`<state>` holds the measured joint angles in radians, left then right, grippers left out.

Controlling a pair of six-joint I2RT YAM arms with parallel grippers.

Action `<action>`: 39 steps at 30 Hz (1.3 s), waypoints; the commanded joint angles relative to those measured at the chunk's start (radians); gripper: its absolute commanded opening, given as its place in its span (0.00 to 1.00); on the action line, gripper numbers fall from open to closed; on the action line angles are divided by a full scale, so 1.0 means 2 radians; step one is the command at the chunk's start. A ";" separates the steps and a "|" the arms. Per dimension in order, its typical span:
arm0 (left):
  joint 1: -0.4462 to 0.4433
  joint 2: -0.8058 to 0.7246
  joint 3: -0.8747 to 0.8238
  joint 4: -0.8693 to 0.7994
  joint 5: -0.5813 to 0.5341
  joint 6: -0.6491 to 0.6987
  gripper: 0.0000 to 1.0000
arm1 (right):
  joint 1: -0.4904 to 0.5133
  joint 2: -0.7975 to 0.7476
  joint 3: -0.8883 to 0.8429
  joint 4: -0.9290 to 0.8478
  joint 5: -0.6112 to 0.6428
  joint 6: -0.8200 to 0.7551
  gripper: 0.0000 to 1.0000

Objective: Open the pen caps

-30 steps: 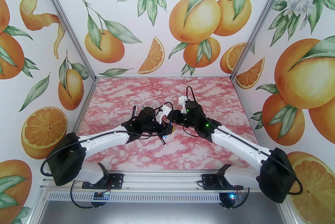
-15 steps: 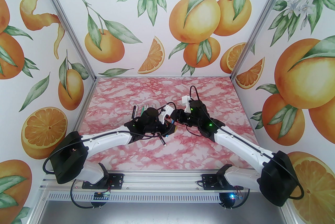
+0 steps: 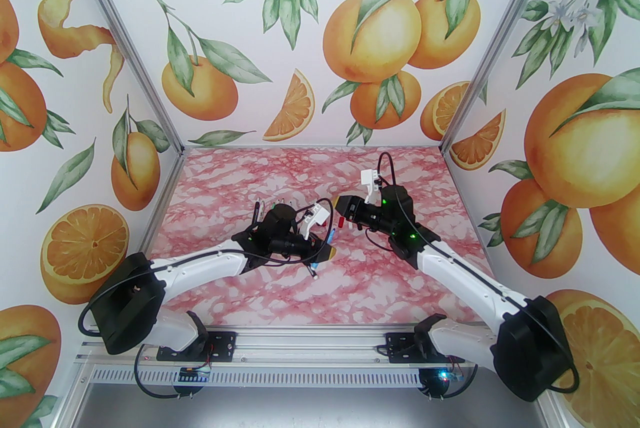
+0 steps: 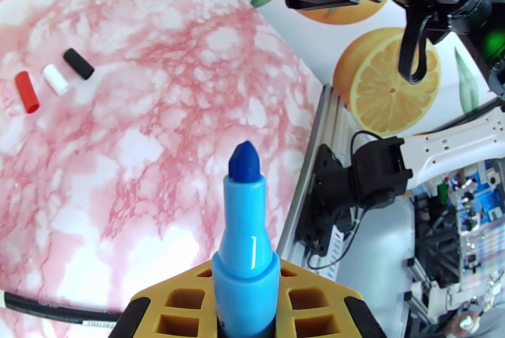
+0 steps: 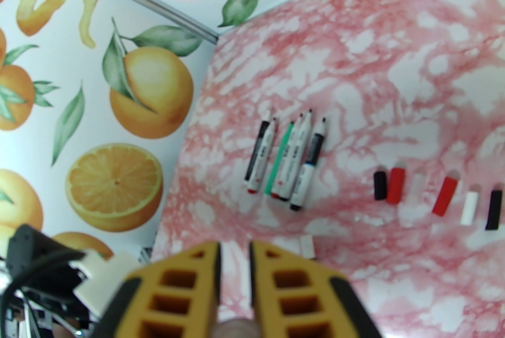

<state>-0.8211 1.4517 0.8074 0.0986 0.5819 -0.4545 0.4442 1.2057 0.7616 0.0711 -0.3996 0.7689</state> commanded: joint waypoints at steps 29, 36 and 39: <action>0.046 -0.110 -0.028 -0.085 -0.180 0.066 0.02 | -0.060 0.224 0.156 -0.310 0.246 -0.239 0.12; 0.052 -0.107 -0.034 -0.082 -0.179 0.073 0.03 | -0.067 0.282 0.196 -0.335 0.245 -0.254 0.14; 0.057 -0.107 -0.034 -0.082 -0.172 0.075 0.03 | -0.070 0.293 0.201 -0.337 0.246 -0.255 0.14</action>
<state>-0.7189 1.2552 0.7517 -0.0601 0.2283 -0.3298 0.3161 1.7676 1.1355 -0.5613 0.0608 0.2787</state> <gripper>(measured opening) 0.172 0.175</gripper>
